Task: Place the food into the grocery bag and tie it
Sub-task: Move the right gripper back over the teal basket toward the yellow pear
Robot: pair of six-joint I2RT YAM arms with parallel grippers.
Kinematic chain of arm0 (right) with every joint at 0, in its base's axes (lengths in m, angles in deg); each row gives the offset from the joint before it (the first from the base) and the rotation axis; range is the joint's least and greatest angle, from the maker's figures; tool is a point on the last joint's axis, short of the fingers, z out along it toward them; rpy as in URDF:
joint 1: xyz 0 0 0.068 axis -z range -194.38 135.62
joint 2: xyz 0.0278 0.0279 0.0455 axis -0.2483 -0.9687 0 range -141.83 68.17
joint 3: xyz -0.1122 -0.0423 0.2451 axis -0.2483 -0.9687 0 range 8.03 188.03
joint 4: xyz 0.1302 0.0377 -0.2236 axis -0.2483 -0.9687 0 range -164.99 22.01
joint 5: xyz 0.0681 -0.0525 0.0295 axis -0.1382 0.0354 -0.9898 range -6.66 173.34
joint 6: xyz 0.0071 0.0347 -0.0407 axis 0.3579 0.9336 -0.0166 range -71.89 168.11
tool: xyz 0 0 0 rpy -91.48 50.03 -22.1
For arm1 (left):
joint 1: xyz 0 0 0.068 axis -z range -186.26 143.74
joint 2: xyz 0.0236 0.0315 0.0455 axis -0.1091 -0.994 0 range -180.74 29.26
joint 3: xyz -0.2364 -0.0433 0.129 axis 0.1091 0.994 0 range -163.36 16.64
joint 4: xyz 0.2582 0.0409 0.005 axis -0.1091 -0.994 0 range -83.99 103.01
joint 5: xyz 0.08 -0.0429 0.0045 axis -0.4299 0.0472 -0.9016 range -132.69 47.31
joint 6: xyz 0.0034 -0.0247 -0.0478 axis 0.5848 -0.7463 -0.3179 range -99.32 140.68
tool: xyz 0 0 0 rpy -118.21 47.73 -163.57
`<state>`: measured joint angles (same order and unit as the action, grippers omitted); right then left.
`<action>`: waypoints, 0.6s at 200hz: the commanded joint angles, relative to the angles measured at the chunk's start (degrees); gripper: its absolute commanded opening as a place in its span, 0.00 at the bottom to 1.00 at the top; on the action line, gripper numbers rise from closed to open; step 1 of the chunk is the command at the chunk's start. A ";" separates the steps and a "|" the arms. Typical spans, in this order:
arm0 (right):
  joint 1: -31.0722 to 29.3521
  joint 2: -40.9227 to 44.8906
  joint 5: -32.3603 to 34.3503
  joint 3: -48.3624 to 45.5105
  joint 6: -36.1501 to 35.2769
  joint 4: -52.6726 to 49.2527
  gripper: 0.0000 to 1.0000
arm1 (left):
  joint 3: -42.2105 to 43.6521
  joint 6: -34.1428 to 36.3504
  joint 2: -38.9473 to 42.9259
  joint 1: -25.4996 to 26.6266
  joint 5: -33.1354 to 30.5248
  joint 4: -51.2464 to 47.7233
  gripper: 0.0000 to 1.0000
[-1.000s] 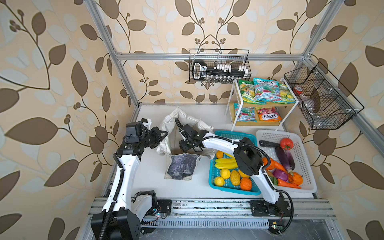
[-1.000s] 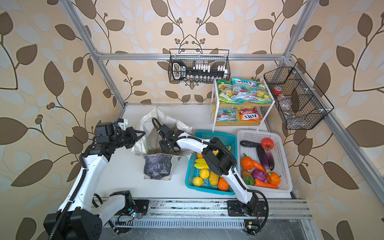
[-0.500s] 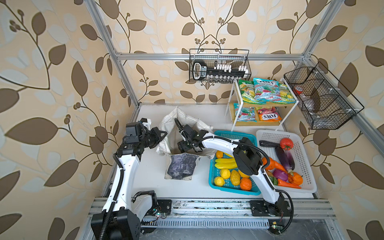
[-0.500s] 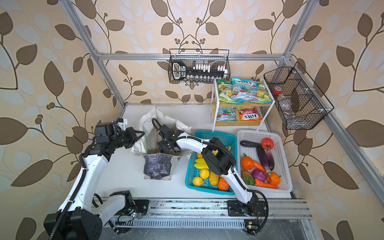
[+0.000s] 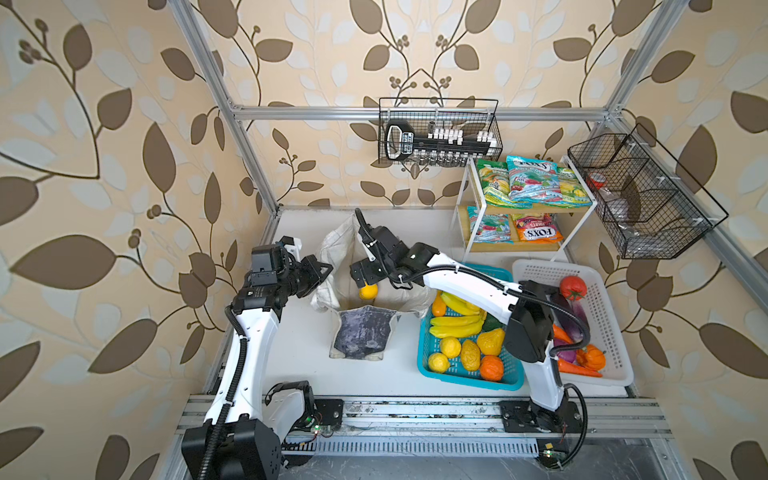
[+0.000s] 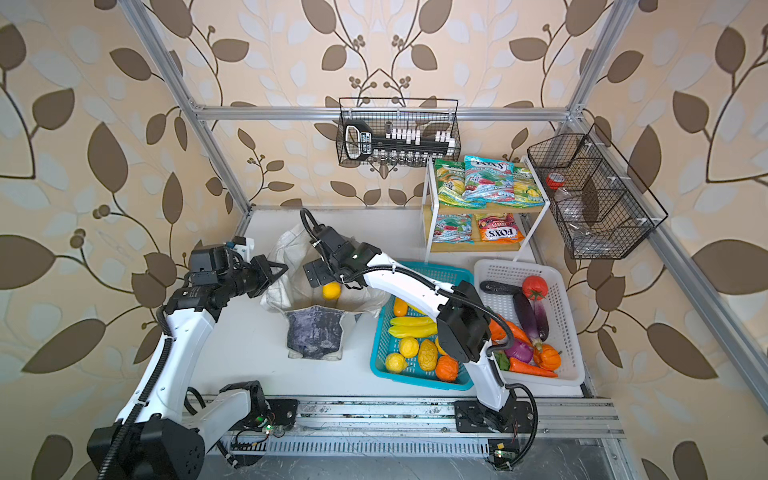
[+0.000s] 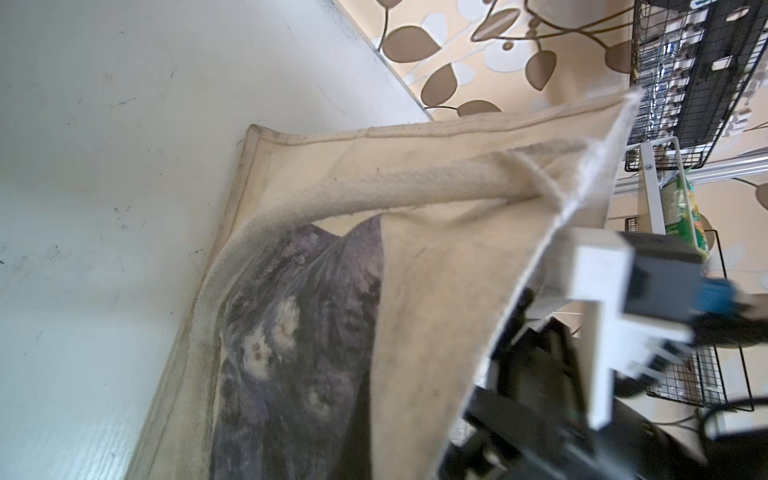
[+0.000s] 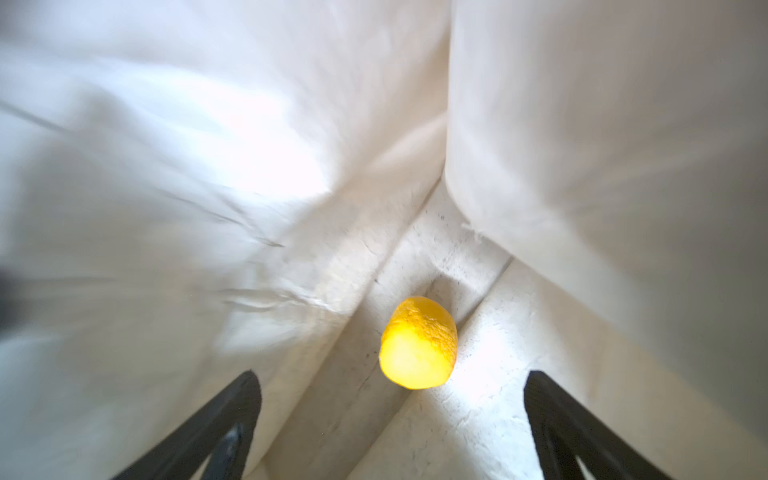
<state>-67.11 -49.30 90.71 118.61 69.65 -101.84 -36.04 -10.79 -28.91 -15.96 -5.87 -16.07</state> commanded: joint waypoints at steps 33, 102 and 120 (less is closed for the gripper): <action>-4.71 20.88 13.57 -10.43 -4.01 2.34 1.00 | -0.94 2.05 0.77 0.03 -1.58 -0.21 0.00; 2.27 50.20 6.68 -37.15 1.07 -0.49 1.00 | 1.61 3.17 3.46 -0.05 -1.74 -0.19 0.00; 3.04 55.32 9.14 -41.95 4.68 -7.98 0.97 | 1.77 3.27 3.63 -0.06 -1.98 -0.52 0.00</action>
<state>-64.59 1.58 98.36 82.29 70.40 -100.09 -34.95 -9.30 -26.13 -15.98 -8.23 -16.49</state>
